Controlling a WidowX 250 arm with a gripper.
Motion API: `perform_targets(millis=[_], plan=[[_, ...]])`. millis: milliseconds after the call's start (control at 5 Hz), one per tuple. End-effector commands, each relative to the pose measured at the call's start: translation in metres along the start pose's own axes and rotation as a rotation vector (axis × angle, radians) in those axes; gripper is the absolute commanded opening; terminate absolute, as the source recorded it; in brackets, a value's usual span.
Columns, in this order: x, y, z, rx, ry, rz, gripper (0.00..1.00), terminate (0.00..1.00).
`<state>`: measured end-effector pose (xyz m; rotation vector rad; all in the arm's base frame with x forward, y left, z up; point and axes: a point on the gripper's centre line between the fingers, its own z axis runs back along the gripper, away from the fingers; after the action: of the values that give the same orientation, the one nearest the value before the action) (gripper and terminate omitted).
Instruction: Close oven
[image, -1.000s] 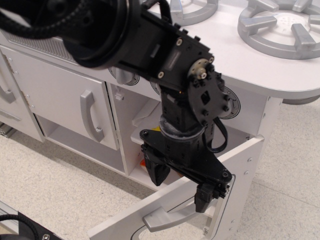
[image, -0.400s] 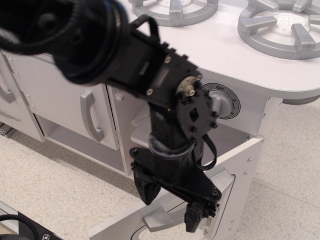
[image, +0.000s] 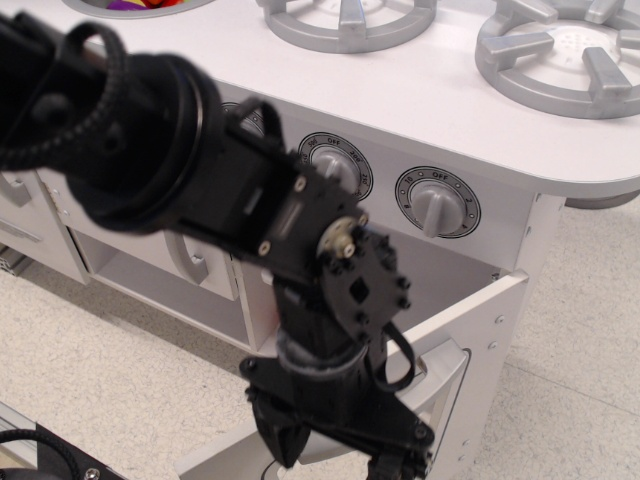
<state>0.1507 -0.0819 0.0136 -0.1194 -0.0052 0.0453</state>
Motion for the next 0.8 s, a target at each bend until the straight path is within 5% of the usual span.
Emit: perform_targets(millis=[0,600], plan=[[0.007,0.01,-0.02,-0.022,0.014,-0.009,1.0,0.0],[0.059,0.043,-0.012,0.037,-0.091,0.096,1.0,0.0]])
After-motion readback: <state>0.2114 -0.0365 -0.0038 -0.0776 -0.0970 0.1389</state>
